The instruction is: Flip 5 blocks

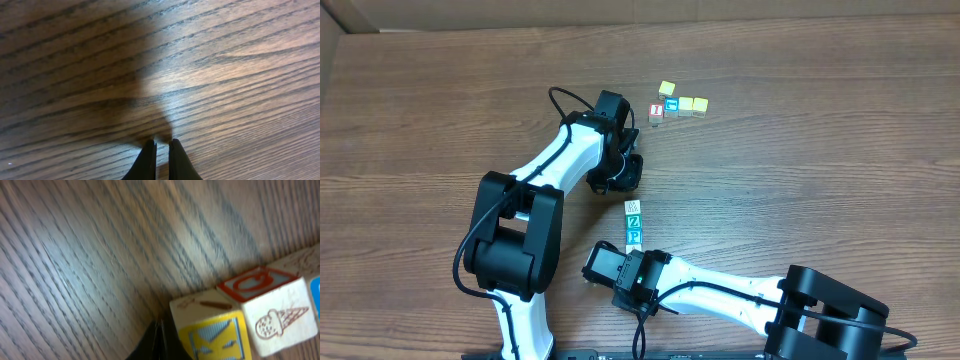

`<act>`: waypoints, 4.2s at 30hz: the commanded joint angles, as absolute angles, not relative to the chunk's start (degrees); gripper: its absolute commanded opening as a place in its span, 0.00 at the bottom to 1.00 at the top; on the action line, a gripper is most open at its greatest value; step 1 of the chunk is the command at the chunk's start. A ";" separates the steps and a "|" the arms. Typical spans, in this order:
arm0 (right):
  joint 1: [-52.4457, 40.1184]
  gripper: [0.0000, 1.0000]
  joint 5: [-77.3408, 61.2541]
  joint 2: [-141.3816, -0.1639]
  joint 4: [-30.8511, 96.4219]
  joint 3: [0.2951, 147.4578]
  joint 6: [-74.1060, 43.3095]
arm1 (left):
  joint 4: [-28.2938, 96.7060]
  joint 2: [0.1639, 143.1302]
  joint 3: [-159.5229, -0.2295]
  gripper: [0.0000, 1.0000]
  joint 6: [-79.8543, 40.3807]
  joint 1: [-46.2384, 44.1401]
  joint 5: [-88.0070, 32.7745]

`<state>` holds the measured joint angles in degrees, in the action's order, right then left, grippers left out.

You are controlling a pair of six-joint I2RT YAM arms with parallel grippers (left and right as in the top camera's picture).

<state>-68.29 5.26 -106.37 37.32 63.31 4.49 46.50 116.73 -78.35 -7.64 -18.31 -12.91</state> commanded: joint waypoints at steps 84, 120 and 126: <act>-13.61 0.21 -7.60 -106.04 68.51 88.92 -12.03 | 71.94 117.43 -106.98 0.16 -17.76 8.14 -8.58; -5.02 1.00 -4.38 -106.06 67.59 88.88 -12.03 | 71.92 117.43 -106.98 1.00 -14.79 7.68 -8.38; -5.02 1.00 -4.36 -106.06 67.59 88.88 -12.03 | 71.92 117.43 -106.98 1.00 -14.79 7.68 -8.40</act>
<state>-5.19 -5.04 -107.00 67.92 87.99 -11.99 72.01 117.54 -106.13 -15.92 7.86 -8.75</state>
